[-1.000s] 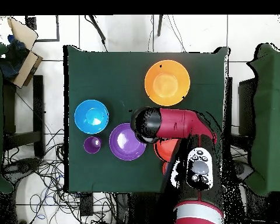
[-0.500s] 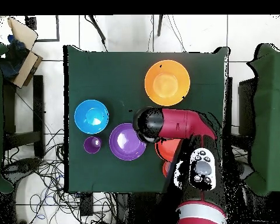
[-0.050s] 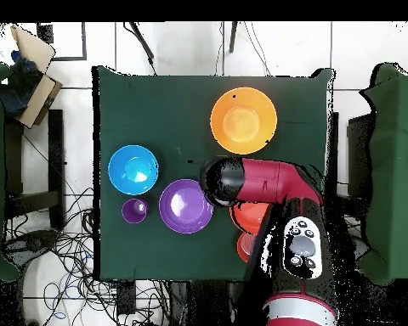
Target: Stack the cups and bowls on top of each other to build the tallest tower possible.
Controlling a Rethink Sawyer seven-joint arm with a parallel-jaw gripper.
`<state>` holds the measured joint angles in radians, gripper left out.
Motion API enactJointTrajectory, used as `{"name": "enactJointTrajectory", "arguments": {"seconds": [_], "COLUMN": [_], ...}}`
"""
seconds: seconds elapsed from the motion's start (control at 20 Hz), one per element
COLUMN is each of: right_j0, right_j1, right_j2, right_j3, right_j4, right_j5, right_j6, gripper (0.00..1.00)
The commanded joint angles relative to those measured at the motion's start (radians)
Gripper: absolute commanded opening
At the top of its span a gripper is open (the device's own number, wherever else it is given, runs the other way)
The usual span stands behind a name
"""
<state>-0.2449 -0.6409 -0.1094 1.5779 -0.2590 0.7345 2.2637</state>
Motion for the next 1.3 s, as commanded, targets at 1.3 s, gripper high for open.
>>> {"name": "enactJointTrajectory", "arguments": {"seconds": [1.3], "right_j0": [-0.034], "right_j1": [0.045], "right_j2": [0.173], "right_j3": [0.062], "right_j4": [-0.042], "right_j5": [-0.095], "right_j6": [-0.07], "gripper": [0.0]}}
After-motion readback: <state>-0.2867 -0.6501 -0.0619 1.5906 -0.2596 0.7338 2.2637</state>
